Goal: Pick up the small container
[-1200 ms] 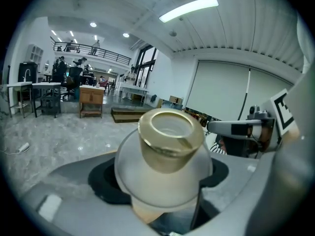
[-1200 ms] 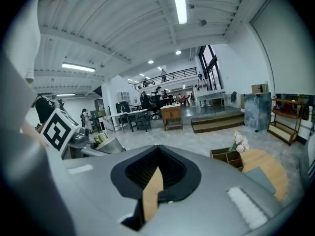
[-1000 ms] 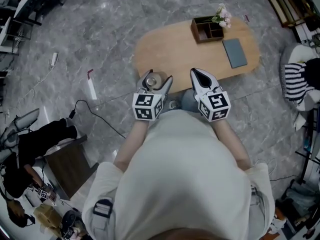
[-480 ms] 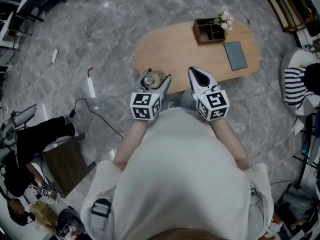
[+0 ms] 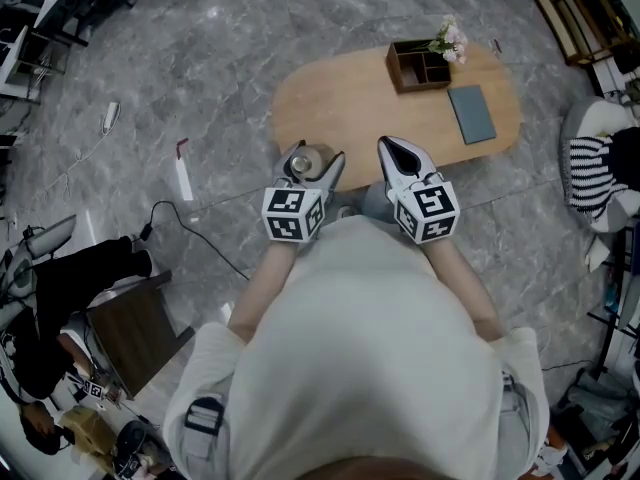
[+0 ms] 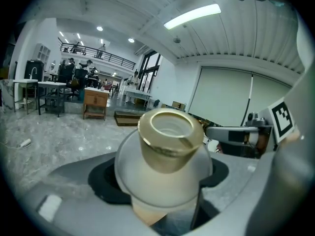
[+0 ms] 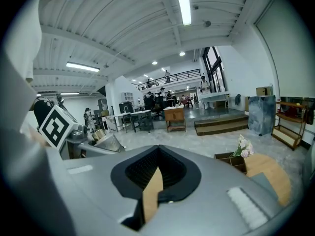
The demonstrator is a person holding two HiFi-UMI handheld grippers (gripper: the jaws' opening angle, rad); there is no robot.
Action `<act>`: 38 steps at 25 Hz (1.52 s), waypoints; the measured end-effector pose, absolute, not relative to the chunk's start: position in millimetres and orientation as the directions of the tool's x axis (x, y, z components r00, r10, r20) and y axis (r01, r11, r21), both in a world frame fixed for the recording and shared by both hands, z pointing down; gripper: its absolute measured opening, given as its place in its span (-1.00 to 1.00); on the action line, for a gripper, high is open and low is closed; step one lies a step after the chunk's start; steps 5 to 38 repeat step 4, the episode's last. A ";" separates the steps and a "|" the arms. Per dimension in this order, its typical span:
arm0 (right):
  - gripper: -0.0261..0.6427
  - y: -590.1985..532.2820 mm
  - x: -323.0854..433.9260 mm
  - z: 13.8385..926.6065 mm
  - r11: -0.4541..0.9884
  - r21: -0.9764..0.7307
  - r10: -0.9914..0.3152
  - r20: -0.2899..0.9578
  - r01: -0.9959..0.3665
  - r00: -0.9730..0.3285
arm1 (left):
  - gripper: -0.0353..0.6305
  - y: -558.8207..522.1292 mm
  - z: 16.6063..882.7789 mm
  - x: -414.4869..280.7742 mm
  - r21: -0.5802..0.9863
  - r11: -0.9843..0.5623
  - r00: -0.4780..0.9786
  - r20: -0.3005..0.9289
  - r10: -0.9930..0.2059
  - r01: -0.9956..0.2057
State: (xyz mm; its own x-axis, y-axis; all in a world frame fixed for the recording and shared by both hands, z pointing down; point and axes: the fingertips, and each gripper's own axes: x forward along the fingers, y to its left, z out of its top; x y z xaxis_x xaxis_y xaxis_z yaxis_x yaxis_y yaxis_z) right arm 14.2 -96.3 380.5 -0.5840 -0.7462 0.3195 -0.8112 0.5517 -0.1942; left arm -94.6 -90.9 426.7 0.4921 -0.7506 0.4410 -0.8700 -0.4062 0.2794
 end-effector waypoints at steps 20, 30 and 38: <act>-0.93 -96.6 13.9 379.2 0.551 -0.187 -0.748 0.321 -0.813 -0.581 | 0.18 -91.1 426.2 -94.2 0.285 -0.409 0.497 0.439 -0.748 -0.867; -0.93 -96.6 13.9 379.2 0.551 -0.187 -0.748 0.321 -0.813 -0.581 | 0.18 -91.1 426.2 -94.2 0.285 -0.409 0.497 0.439 -0.748 -0.867; -0.93 -96.6 13.9 379.2 0.551 -0.187 -0.748 0.321 -0.813 -0.581 | 0.18 -91.1 426.2 -94.2 0.285 -0.409 0.497 0.439 -0.748 -0.867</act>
